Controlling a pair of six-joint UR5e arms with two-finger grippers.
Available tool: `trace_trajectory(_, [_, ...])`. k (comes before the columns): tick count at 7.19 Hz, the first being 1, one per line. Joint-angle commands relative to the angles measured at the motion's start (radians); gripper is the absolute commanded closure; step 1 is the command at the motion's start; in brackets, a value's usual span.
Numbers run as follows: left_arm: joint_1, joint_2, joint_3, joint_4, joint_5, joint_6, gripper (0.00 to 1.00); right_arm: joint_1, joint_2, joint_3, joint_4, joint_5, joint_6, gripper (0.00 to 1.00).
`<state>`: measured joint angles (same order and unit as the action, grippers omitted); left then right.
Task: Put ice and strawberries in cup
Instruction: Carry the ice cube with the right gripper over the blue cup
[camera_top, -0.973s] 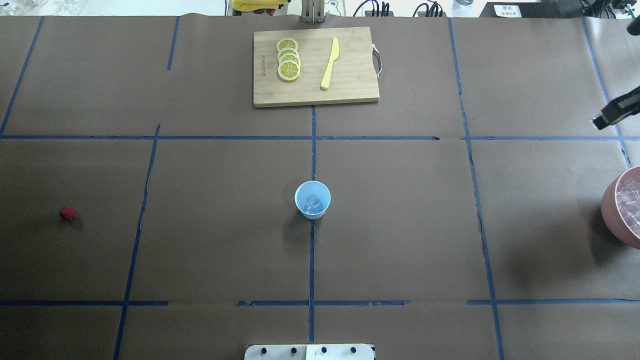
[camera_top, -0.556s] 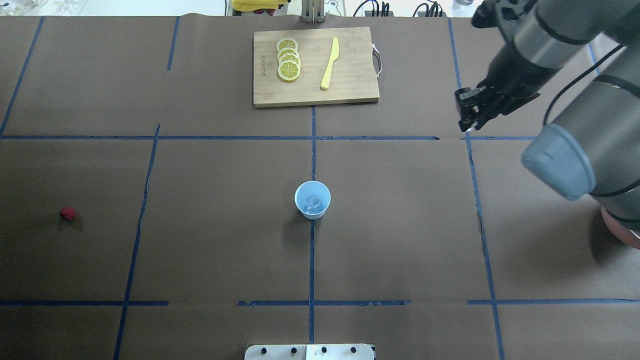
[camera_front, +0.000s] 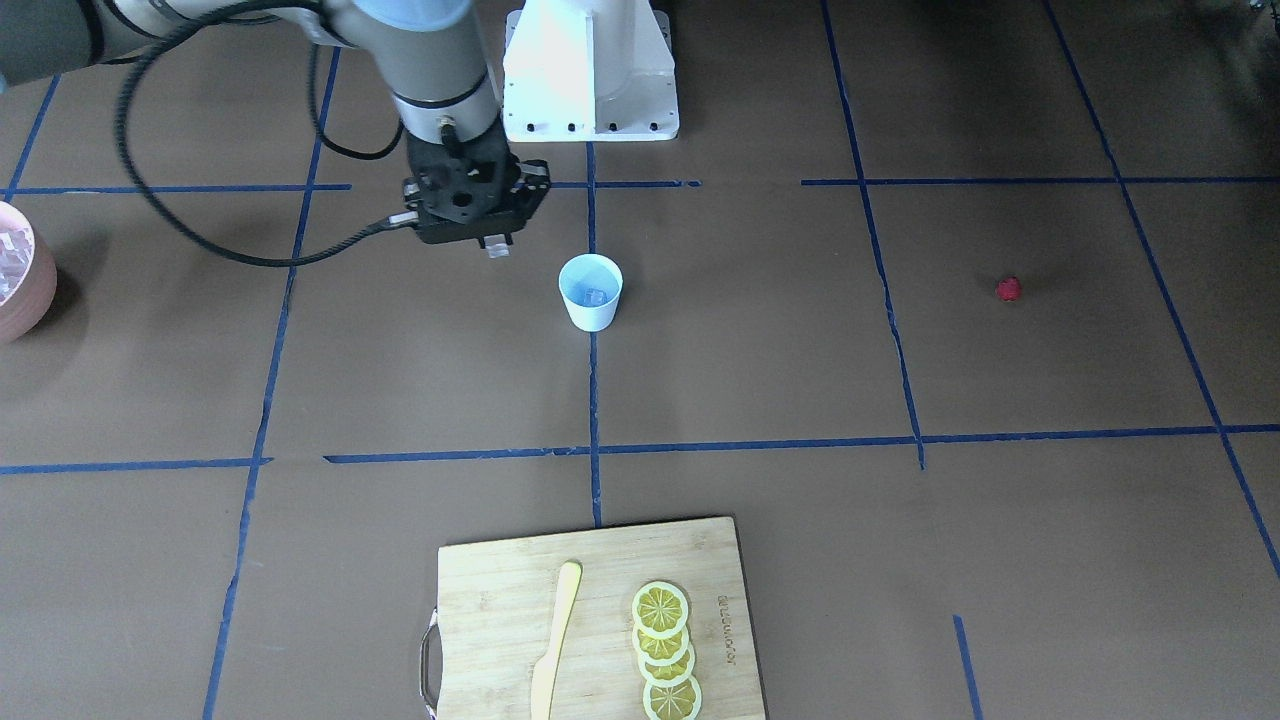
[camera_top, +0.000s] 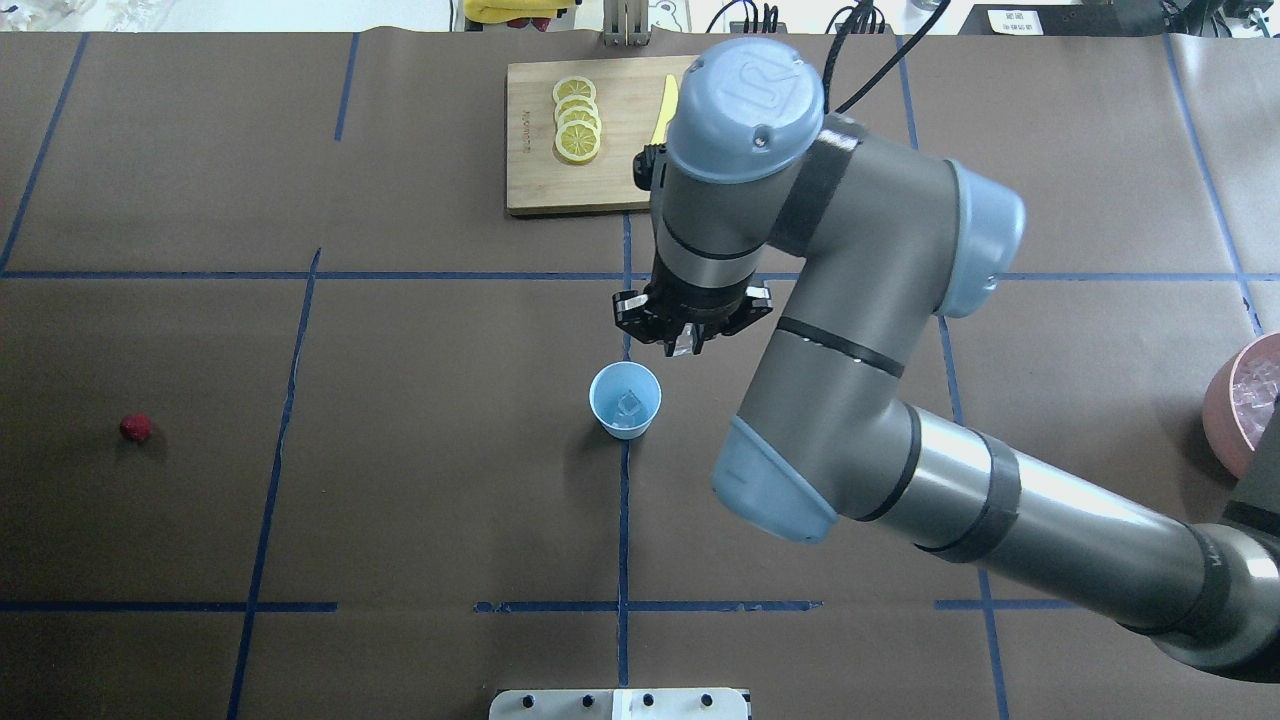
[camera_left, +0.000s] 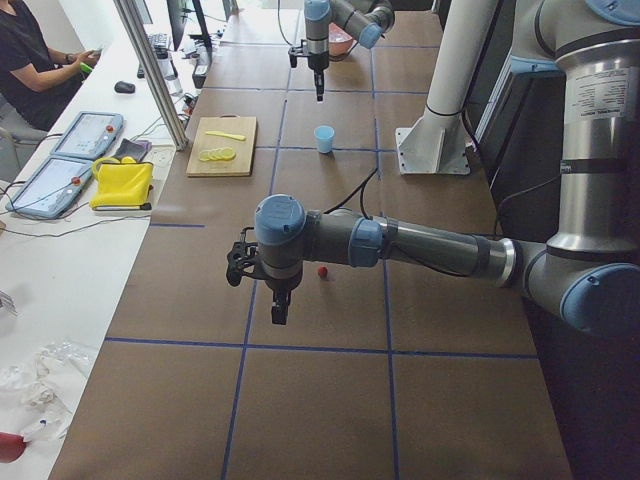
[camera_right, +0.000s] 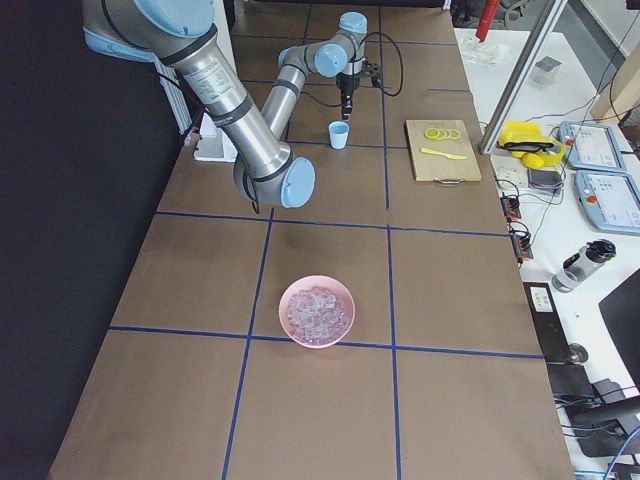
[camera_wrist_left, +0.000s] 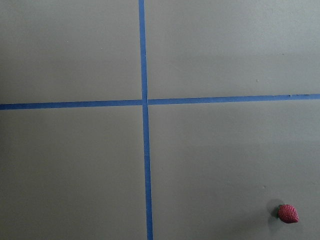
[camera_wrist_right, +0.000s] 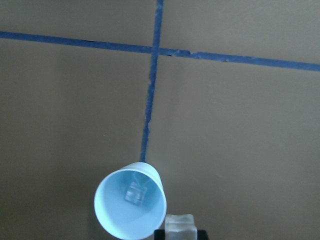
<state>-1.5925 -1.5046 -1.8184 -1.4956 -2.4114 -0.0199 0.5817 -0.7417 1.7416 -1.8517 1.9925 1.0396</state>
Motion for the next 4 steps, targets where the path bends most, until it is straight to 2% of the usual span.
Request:
trace_trajectory(1, [0.000, -0.003, 0.005, 0.000, 0.002, 0.000, 0.00, -0.060, 0.030, -0.082, 0.046, -0.038, 0.036, 1.00])
trace_trajectory(4, [0.000, -0.009, 0.007, 0.000, 0.002, 0.000, 0.00, -0.083, 0.035, -0.105, 0.049, -0.054, 0.037, 0.98])
